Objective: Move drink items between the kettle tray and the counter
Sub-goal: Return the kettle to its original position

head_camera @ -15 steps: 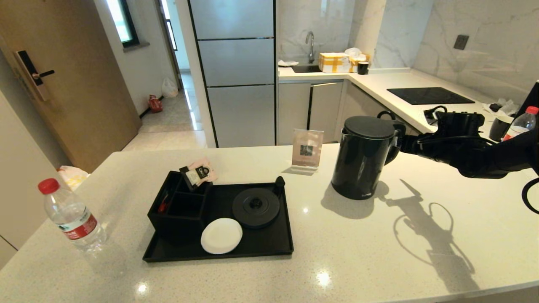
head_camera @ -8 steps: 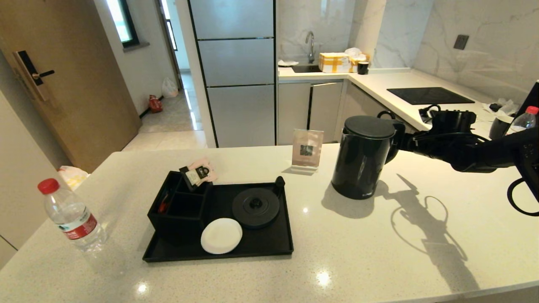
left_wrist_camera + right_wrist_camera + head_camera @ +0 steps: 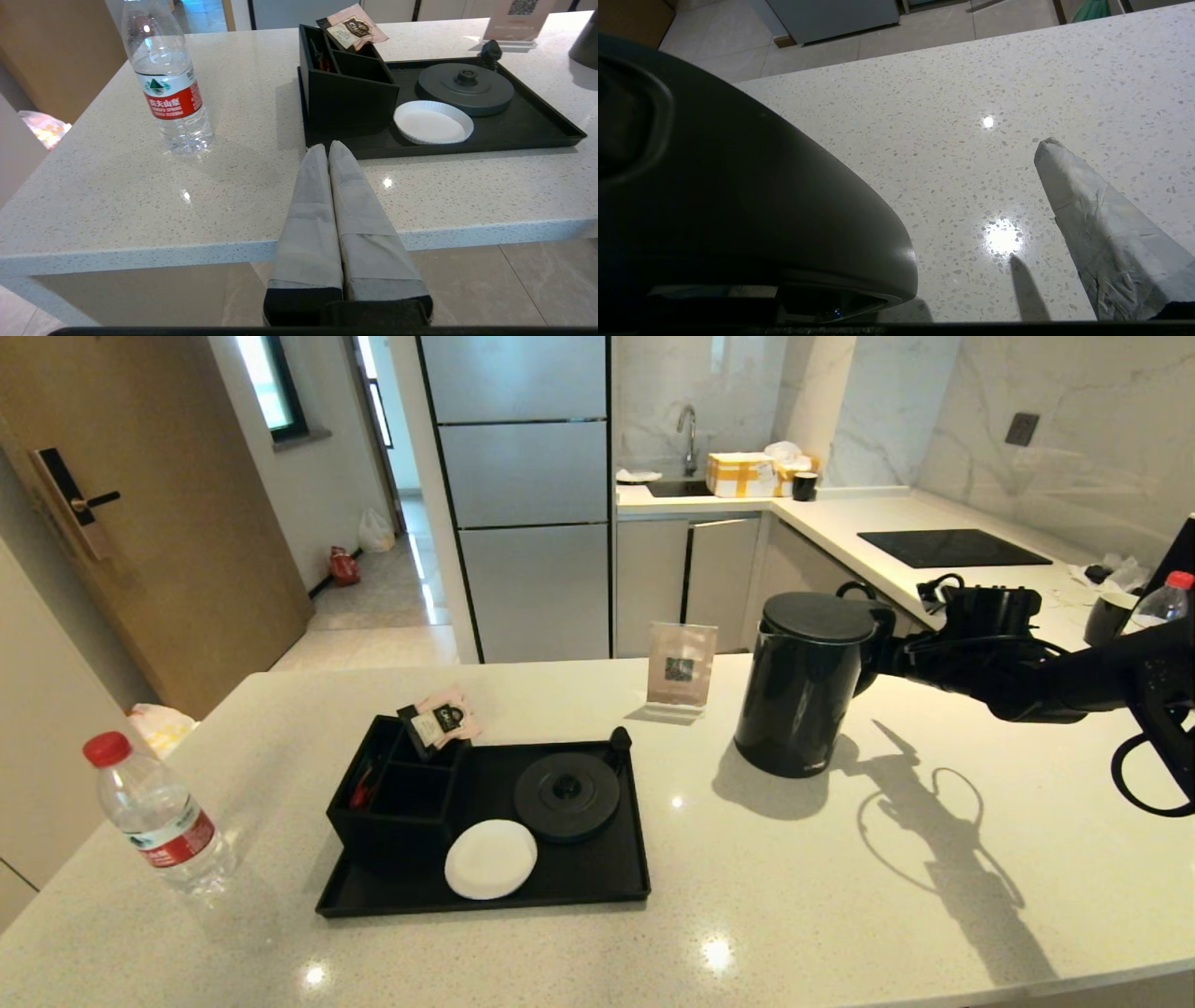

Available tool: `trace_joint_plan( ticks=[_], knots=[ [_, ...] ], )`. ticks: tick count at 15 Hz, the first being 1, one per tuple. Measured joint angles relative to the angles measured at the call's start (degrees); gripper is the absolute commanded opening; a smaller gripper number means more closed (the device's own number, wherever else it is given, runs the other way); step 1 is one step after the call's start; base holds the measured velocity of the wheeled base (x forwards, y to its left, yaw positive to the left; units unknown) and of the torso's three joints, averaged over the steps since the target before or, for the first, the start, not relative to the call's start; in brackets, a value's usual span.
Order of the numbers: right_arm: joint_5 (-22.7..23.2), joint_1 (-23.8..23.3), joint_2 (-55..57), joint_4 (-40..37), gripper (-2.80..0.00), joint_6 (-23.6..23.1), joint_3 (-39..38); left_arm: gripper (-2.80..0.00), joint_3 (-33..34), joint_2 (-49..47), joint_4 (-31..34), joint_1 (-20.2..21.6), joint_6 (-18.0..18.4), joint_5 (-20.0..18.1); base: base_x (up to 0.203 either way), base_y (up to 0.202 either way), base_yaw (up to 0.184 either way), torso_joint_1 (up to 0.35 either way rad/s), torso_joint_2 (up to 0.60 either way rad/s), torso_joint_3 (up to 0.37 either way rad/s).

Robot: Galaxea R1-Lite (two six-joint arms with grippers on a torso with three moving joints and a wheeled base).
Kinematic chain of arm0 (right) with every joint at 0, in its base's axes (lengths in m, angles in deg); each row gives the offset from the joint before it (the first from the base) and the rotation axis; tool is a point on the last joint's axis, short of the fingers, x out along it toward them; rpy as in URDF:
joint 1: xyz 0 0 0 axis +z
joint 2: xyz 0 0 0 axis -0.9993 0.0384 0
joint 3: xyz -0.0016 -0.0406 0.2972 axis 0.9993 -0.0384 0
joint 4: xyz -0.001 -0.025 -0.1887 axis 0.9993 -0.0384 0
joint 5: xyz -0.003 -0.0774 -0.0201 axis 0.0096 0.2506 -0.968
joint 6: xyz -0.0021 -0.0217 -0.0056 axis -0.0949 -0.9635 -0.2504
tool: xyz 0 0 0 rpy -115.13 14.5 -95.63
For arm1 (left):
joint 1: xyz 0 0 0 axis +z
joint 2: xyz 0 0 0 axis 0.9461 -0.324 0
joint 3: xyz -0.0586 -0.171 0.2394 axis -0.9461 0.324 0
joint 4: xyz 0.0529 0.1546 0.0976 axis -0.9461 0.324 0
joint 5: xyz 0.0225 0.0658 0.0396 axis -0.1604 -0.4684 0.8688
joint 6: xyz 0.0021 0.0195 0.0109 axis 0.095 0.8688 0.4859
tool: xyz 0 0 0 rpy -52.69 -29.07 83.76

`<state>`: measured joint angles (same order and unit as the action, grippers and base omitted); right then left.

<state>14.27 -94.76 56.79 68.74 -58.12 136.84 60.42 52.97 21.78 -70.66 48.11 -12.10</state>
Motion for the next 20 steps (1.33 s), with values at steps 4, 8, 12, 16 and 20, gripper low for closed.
trace_joint_plan(
  ticks=[4, 8, 12, 16, 20],
  knots=[
    [0.14, 0.47, -0.55, 0.39, -2.8, -0.05, -1.01, -2.8, 0.0, 0.0, 0.0, -0.02, 0.04, 0.0, 0.0, 0.0, 0.0, 0.0, 0.0, 0.0],
    [0.15, 0.82, -0.87, 0.46, -2.8, -0.15, -1.65, -2.8, 0.0, 0.0, 0.0, -0.02, 0.02, 0.01, 0.0, 0.0, 0.0, 0.0, 0.0, 0.0],
    [0.03, 1.38, -1.52, 0.4, -2.8, -0.56, -2.94, -2.8, 0.0, 0.02, 0.01, 0.02, -0.01, 0.01, 0.0, 0.0, 0.0, 0.0, 0.0, 0.0],
    [-0.03, 2.05, -3.94, 0.12, -2.8, -1.17, -5.96, -2.8, 0.0, 0.02, 0.0, -0.02, 0.0, 0.01, 0.0, 0.0, 0.0, 0.0, 0.0, 0.0],
    [-0.11, 3.14, -10.29, 0.23, -2.8, -0.51, -10.82, -2.8, 0.0, 0.02, 0.0, -0.02, 0.02, 0.0, 0.0, 0.0, 0.0, 0.0, 0.0, 0.0]
  ],
)
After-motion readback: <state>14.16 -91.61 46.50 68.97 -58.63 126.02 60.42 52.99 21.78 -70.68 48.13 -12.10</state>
